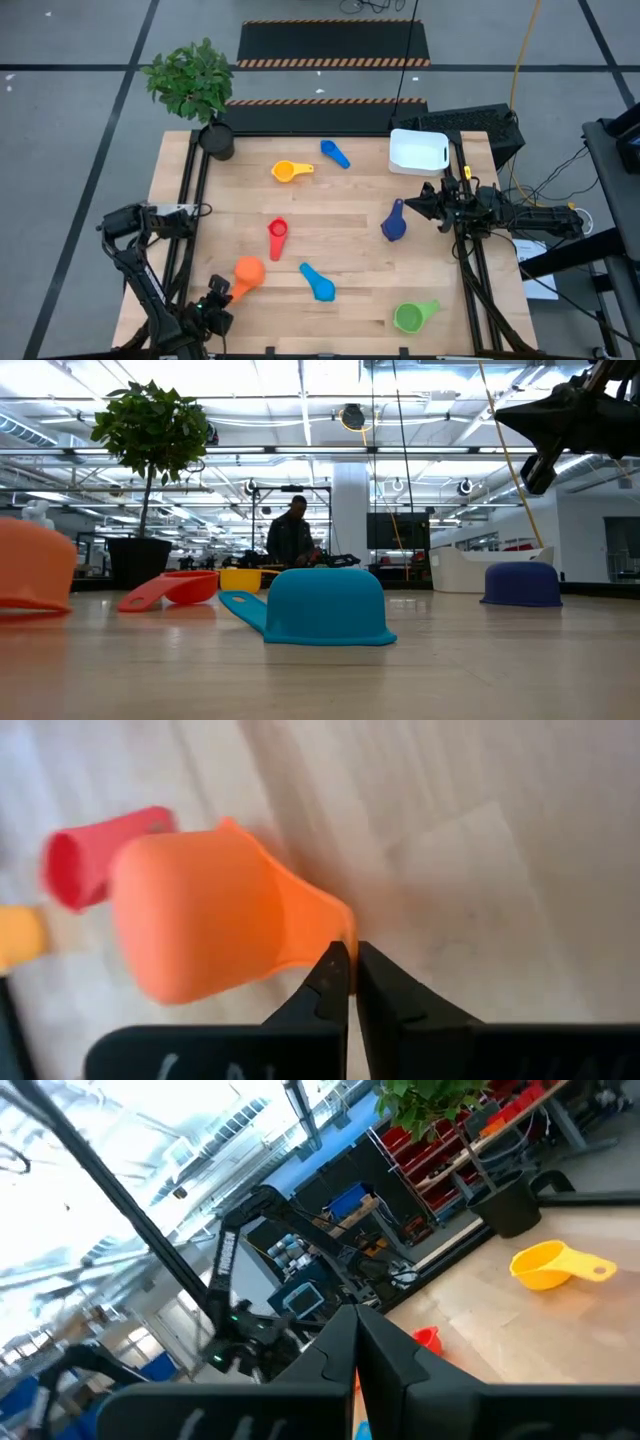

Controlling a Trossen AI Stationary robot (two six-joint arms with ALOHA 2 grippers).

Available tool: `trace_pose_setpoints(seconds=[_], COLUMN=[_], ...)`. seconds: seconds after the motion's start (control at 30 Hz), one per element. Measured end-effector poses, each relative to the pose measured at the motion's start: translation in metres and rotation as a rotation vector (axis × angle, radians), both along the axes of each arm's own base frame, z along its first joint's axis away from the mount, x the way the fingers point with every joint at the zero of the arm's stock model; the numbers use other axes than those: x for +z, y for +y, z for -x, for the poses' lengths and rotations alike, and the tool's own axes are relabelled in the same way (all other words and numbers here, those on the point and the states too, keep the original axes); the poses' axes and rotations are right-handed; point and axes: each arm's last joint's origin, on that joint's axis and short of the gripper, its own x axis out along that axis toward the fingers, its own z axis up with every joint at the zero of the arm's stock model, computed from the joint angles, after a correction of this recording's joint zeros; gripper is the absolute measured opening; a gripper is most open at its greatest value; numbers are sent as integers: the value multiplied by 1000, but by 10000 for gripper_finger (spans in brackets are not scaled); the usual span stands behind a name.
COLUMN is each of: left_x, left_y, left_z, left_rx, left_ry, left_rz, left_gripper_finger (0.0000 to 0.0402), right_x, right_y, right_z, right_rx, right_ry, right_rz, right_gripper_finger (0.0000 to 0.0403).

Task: Nest measuring cups in basket
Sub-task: Move the orange measuring cup to the center of the table

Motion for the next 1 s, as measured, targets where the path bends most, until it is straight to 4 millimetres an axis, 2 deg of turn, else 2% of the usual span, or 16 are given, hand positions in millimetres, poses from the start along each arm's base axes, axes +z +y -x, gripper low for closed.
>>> trace_pose_setpoints(seconds=[0.13, 0.27, 0.5, 0.6, 0.8, 1.0], left_x=[25, 58, 125, 146, 161, 142], left_y=[0, 4, 31, 43, 66, 107], left_z=[-12, -20, -20, -22, -38, -60], left_rx=[18, 15, -37, -86, -230, -240], left_ry=[-51, -272, -621, -715, -882, -1135], left_rz=[-53, -46, 119, 204, 453, 649], left_gripper_finger=[5, 5, 5, 5, 5, 5], right_x=[-1, -1, 0, 3, 8, 15], right_y=[0, -1, -1, -1, -1, 0], right_z=[0, 0, 0, 1, 2, 3], right_rx=[-22, -40, -40, -48, -51, -54], right_ry=[15, 15, -1, -30, -73, -154], right_rz=[115, 88, 72, 103, 125, 122], right_gripper_finger=[0, 0, 0, 0, 0, 0])
